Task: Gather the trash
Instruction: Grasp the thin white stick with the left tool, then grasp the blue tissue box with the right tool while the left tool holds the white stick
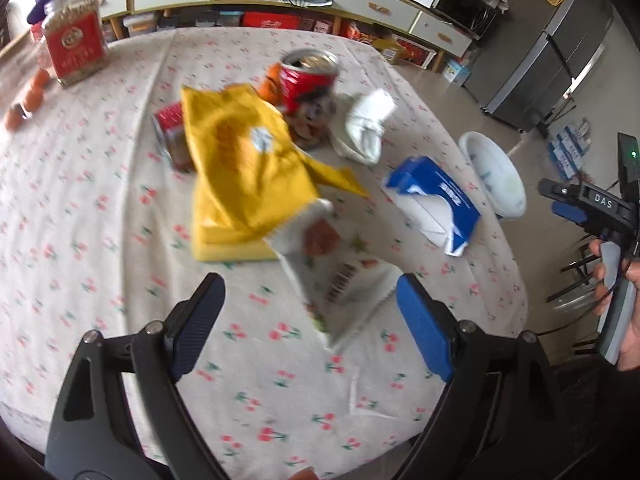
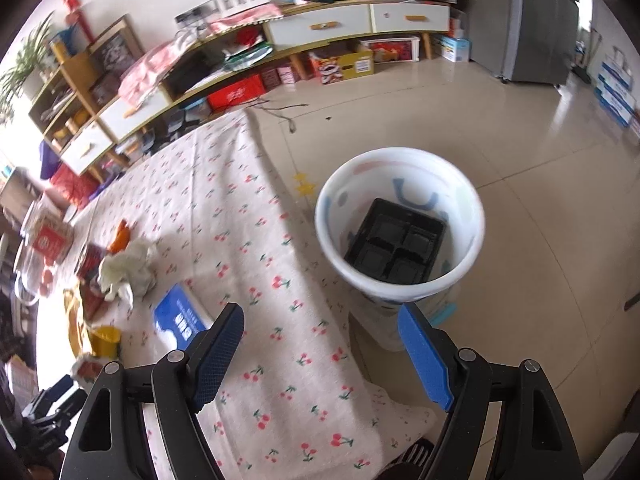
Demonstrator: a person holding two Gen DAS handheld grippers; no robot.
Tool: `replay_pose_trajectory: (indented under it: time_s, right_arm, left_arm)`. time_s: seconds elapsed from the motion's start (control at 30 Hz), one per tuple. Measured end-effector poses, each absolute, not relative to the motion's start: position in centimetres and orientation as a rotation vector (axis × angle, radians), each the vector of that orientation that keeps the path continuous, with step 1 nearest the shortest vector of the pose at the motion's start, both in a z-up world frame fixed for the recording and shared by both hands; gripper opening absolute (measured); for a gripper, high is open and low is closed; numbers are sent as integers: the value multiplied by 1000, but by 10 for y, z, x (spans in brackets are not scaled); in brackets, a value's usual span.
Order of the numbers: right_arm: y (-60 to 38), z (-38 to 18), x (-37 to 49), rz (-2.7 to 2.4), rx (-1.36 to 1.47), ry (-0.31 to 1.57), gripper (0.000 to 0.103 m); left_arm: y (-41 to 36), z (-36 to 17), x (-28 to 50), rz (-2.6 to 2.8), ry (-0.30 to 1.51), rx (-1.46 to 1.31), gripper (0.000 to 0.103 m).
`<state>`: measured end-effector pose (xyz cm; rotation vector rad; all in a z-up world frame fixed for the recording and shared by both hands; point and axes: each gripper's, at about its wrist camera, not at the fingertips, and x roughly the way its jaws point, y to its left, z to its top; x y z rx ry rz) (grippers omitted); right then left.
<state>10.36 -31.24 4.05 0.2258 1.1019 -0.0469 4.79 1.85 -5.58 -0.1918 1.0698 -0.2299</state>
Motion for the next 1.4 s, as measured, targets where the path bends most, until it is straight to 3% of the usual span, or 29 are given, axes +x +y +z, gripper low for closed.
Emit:
replay_pose_trajectory:
  time_s: [0.2, 0.27, 0.47, 0.53, 0.6, 0.7, 1.4]
  right_arm:
    - [-303, 33, 97, -24, 203, 1123, 81]
    - [-301, 31, 95, -16, 192, 1129, 81]
    - [-294, 25, 91, 2, 169, 1147, 81]
    - [-290, 25, 91, 8, 162, 1148, 81]
    - [-284, 24, 91, 18, 149, 1149, 81]
    - [-274, 22, 92, 36, 126, 1154, 81]
    - [-198, -7, 116, 174, -13, 1225, 81]
  left_arm:
    - [7, -61, 46, -265, 1023, -197, 87]
    - [6, -64, 49, -277, 1021, -206, 82]
    - [7, -81, 57, -292, 1077, -248, 50]
    - [9, -85, 58, -302, 1103, -261, 31]
    - [12, -87, 57, -311, 1108, -278, 26]
    - [15, -81, 55, -327, 1090, -279, 10]
    - [45, -26, 58, -298, 908, -191, 8]
